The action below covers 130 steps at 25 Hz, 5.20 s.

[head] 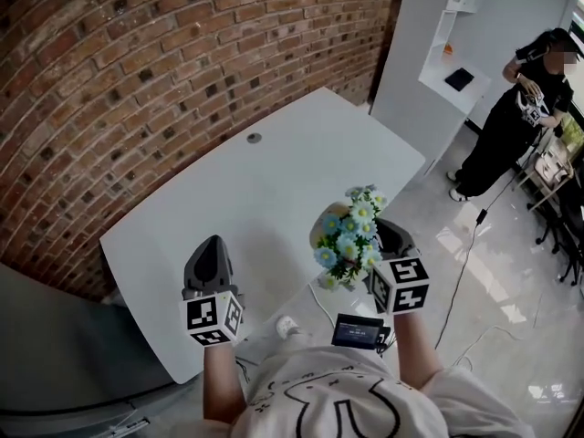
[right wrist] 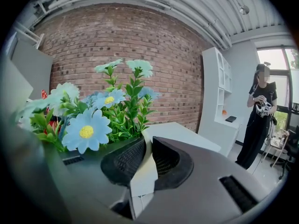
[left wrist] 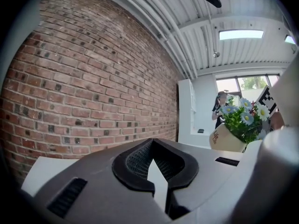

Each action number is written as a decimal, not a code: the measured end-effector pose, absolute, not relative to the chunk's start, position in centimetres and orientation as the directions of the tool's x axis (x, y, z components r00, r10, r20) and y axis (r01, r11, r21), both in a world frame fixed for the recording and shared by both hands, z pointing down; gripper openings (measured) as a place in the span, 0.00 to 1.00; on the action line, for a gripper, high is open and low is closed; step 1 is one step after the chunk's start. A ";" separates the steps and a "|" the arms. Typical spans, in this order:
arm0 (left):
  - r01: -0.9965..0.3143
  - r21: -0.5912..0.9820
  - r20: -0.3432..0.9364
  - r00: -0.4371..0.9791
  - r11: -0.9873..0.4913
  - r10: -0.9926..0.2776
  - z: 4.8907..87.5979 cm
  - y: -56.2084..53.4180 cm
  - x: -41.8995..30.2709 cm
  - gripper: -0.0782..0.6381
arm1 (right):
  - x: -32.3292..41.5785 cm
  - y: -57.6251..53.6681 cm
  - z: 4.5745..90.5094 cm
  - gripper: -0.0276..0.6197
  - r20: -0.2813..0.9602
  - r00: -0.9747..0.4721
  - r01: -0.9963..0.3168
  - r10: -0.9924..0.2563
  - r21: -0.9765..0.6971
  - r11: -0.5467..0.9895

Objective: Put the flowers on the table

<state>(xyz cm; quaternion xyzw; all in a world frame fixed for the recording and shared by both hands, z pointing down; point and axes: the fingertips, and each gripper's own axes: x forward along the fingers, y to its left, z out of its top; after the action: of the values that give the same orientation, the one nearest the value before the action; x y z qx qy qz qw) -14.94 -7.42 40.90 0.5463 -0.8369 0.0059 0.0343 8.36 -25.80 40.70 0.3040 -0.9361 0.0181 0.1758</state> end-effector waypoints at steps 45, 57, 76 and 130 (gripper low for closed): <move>-0.631 0.052 0.082 -0.770 0.774 -0.633 41.5 -6.1 -28.8 0.12 | -18.9 -33.3 41.2 0.12 0.406 -0.906 -0.094 -0.118 0.080 0.992; -0.530 0.027 0.087 -0.843 0.847 -0.530 41.3 -7.3 -29.8 0.12 | -22.1 -36.6 42.3 0.12 0.416 -0.909 -0.004 -0.026 0.053 0.999; -0.515 0.040 0.243 -0.826 0.856 -0.508 47.1 -10.8 -32.1 0.12 | -24.8 -40.4 48.9 0.12 0.545 -0.839 0.008 0.006 0.000 1.000; -0.526 0.080 0.344 -0.783 0.847 -0.519 52.2 -11.3 -34.6 0.12 | -25.5 -41.3 57.9 0.12 0.715 -0.700 -0.091 0.007 -0.098 0.991</move>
<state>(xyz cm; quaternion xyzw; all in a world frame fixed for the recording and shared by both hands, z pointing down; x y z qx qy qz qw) -34.63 -11.25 52.15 0.2765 -0.9441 0.0101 0.1793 -25.49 -41.31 57.93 0.0229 -0.9197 0.0629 0.3869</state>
